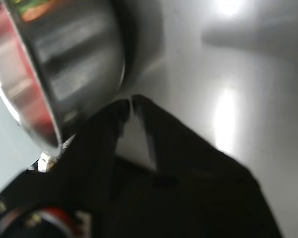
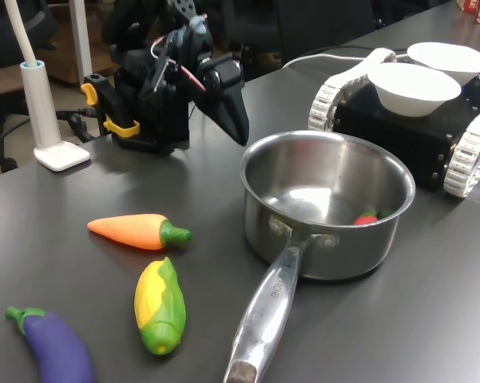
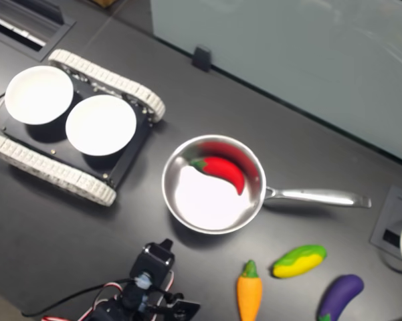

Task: Pick up the chilli and place them in the pan

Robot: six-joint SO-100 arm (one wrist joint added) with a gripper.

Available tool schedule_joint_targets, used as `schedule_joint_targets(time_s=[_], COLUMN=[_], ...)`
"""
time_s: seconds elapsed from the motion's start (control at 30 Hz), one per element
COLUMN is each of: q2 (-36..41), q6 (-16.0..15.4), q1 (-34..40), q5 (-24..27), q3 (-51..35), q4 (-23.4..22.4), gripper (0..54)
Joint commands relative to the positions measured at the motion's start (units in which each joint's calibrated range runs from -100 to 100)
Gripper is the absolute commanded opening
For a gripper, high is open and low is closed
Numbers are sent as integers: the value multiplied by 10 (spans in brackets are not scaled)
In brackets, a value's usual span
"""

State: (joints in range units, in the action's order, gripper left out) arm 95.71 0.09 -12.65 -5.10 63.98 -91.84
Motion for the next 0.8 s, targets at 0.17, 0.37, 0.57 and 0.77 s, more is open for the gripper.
schedule_joint_targets(time_s=[0.17,0.37,0.57,0.77], q2=[-3,-3,-3,-3], q6=[-7,-5,-6,-5], q1=[19,20,21,20], q5=[-7,-11,-11,-8], q3=[56,86,97,98], q4=[69,86,89,92], gripper=[2,2,2,2])
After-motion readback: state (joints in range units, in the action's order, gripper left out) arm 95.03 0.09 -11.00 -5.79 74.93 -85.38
